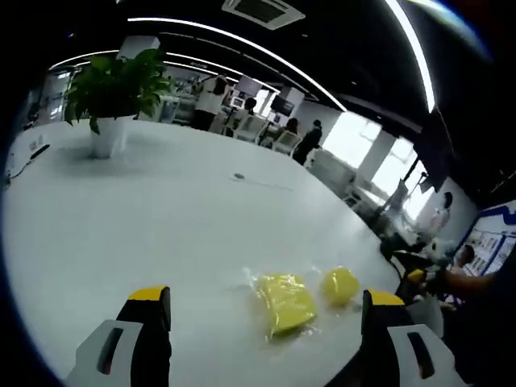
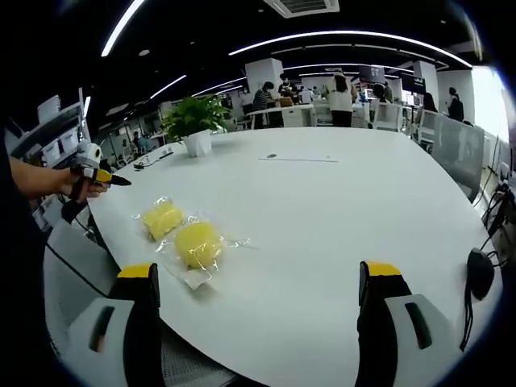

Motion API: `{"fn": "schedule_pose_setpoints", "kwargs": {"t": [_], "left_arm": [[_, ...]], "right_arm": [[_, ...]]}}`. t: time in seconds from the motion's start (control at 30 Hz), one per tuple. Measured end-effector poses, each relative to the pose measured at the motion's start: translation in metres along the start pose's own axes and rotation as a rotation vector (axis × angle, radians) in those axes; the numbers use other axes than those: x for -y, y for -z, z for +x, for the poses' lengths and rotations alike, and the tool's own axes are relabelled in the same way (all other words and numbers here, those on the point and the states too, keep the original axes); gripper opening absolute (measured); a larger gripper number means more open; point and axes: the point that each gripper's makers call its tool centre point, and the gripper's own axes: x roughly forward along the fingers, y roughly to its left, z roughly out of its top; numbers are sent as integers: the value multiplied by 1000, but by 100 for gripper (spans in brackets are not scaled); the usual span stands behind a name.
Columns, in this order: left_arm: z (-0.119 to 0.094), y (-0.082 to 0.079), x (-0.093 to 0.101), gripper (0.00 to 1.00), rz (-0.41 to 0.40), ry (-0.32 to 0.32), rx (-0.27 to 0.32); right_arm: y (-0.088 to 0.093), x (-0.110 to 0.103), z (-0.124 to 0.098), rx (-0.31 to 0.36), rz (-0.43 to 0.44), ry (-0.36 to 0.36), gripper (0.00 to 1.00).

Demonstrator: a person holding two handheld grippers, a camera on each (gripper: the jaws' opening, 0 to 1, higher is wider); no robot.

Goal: Compare the silicone blocks by pressing each to a similar depth, holding the contact briefly, and releasing to observe deformation and rebound differences across the visible hardness samples.

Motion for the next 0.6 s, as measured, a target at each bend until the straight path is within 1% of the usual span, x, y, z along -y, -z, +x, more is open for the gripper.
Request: {"fn": "schedule_pose_setpoints", "kwargs": {"t": [0.1,0.23,0.27,0.33,0.43,0.53,0.6], "left_arm": [[7,-5,-1,100,-8,9,-24],[18,-5,0,100,-36,29,-67],[22,0,-2,100,-50,18,-111],[29,2,-5,100,-41,9,-147],[39,-3,-1,100,-37,31,-161],[49,-6,4,99,-58,62,-178],[55,-5,3,99,-66,67,-195]], "right_arm": [[0,2,0,5,8,6,96],[-3,0,0,13,9,7,96],[-3,0,1,14,9,6,96],[-3,0,2,14,11,5,96],[-3,-1,4,12,11,1,96],[0,0,5,5,14,1,96],[1,1,5,1,18,0,96]]}}
